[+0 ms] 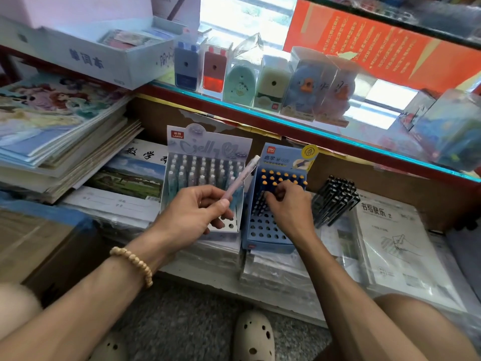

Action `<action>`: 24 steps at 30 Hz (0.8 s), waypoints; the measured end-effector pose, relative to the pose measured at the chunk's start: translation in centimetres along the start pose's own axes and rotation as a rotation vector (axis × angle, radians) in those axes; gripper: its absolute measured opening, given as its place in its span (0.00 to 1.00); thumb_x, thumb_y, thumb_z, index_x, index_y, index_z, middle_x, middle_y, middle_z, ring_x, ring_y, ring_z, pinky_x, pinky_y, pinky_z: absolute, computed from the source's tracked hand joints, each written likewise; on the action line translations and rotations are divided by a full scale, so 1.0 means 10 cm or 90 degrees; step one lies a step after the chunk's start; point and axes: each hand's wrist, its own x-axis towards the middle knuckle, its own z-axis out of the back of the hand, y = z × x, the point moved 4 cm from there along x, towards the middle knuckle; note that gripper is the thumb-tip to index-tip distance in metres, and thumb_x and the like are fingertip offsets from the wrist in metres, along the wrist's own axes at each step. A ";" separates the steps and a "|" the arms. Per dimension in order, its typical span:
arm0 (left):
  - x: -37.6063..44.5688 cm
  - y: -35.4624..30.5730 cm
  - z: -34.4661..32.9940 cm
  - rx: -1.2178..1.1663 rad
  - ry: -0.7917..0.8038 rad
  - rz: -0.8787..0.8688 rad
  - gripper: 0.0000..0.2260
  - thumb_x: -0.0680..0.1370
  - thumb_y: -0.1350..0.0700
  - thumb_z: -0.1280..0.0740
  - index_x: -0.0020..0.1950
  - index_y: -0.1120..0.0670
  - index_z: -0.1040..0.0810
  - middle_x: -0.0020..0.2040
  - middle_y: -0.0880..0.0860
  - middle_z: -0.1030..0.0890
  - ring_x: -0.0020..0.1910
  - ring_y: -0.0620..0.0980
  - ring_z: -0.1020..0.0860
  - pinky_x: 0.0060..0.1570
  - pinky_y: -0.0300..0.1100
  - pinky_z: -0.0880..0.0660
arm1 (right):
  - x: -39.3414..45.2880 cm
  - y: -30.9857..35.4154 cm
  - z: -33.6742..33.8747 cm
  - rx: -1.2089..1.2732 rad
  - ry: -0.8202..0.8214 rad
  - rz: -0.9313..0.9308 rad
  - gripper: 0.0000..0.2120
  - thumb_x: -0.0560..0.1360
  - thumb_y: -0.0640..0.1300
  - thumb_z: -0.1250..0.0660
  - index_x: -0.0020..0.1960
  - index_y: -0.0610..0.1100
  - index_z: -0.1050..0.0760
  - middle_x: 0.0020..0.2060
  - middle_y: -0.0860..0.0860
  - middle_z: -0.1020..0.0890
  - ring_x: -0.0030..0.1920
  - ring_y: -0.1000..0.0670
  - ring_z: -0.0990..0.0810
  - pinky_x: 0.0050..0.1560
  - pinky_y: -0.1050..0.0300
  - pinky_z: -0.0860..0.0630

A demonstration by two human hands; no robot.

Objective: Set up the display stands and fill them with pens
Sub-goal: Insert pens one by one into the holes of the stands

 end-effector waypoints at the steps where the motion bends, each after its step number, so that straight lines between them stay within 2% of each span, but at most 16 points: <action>1: 0.00 0.00 0.00 0.000 0.000 0.000 0.05 0.80 0.57 0.34 0.54 0.52 0.19 0.42 0.48 0.14 0.39 0.44 0.20 0.40 0.41 0.25 | 0.00 0.02 0.04 -0.003 -0.017 -0.001 0.08 0.78 0.48 0.31 0.47 0.43 0.22 0.35 0.55 0.22 0.40 0.50 0.22 0.38 0.59 0.27; 3: -0.01 0.00 0.01 0.002 0.000 -0.001 0.05 0.80 0.57 0.34 0.54 0.51 0.19 0.43 0.48 0.14 0.39 0.43 0.20 0.41 0.41 0.25 | -0.02 0.10 0.17 0.027 -0.075 -0.003 0.09 0.77 0.49 0.31 0.50 0.43 0.20 0.37 0.55 0.20 0.41 0.51 0.19 0.44 0.52 0.20; 5: 0.00 0.00 0.02 0.006 -0.001 -0.005 0.05 0.80 0.57 0.34 0.53 0.51 0.19 0.42 0.48 0.14 0.38 0.43 0.19 0.40 0.41 0.25 | -0.05 0.25 0.29 0.154 -0.074 0.005 0.10 0.78 0.50 0.32 0.47 0.44 0.19 0.37 0.54 0.18 0.38 0.54 0.18 0.44 0.52 0.18; 7: 0.00 0.01 0.01 0.015 0.001 -0.008 0.05 0.79 0.57 0.33 0.53 0.50 0.19 0.43 0.48 0.14 0.39 0.43 0.19 0.40 0.40 0.25 | -0.09 0.42 0.34 0.350 0.044 -0.016 0.12 0.78 0.52 0.32 0.47 0.44 0.19 0.38 0.49 0.16 0.36 0.53 0.17 0.40 0.55 0.18; 9: -0.02 0.02 0.00 0.031 0.010 -0.009 0.05 0.78 0.57 0.31 0.52 0.50 0.19 0.43 0.48 0.14 0.39 0.44 0.19 0.39 0.39 0.25 | -0.16 0.56 0.37 0.480 0.163 -0.017 0.12 0.77 0.50 0.30 0.49 0.40 0.19 0.39 0.45 0.15 0.35 0.51 0.18 0.37 0.59 0.19; 12: -0.06 0.03 -0.04 0.052 0.024 -0.012 0.05 0.78 0.57 0.31 0.52 0.50 0.18 0.43 0.49 0.15 0.38 0.44 0.18 0.39 0.36 0.24 | -0.22 0.65 0.38 0.510 0.215 0.007 0.07 0.77 0.41 0.29 0.49 0.37 0.20 0.37 0.43 0.16 0.34 0.51 0.19 0.36 0.62 0.20; 16: -0.15 0.09 0.01 0.054 -0.009 -0.012 0.06 0.80 0.57 0.34 0.53 0.51 0.18 0.46 0.52 0.17 0.41 0.48 0.18 0.39 0.37 0.22 | -0.23 0.70 0.33 0.598 0.281 -0.016 0.08 0.73 0.37 0.27 0.52 0.37 0.21 0.38 0.44 0.15 0.36 0.49 0.17 0.40 0.60 0.18; 18: -0.20 0.14 0.05 0.055 -0.006 0.008 0.07 0.81 0.57 0.36 0.53 0.51 0.18 0.43 0.51 0.18 0.42 0.49 0.19 0.41 0.38 0.21 | -0.28 0.74 0.28 0.631 0.334 -0.014 0.07 0.74 0.33 0.29 0.52 0.36 0.21 0.39 0.43 0.16 0.37 0.49 0.16 0.41 0.60 0.18; 20: -0.25 0.20 0.08 0.069 0.010 0.025 0.08 0.82 0.56 0.38 0.54 0.50 0.19 0.43 0.50 0.18 0.42 0.46 0.19 0.40 0.36 0.23 | -0.32 0.78 0.24 0.609 0.357 0.006 0.06 0.75 0.33 0.30 0.53 0.35 0.21 0.39 0.43 0.16 0.38 0.49 0.16 0.40 0.60 0.18; 22: -0.29 0.22 0.11 0.104 0.012 0.024 0.09 0.82 0.55 0.38 0.57 0.48 0.19 0.49 0.48 0.18 0.47 0.45 0.19 0.41 0.33 0.23 | -0.33 0.81 0.22 0.547 0.348 0.036 0.06 0.76 0.35 0.29 0.52 0.35 0.20 0.40 0.43 0.15 0.38 0.49 0.16 0.40 0.59 0.18; 24: -0.32 0.22 0.15 0.135 -0.003 0.011 0.08 0.82 0.55 0.38 0.57 0.47 0.20 0.51 0.47 0.18 0.50 0.44 0.19 0.42 0.33 0.23 | -0.34 0.85 0.21 0.510 0.338 0.045 0.05 0.76 0.35 0.29 0.51 0.35 0.20 0.41 0.42 0.15 0.38 0.49 0.16 0.40 0.59 0.18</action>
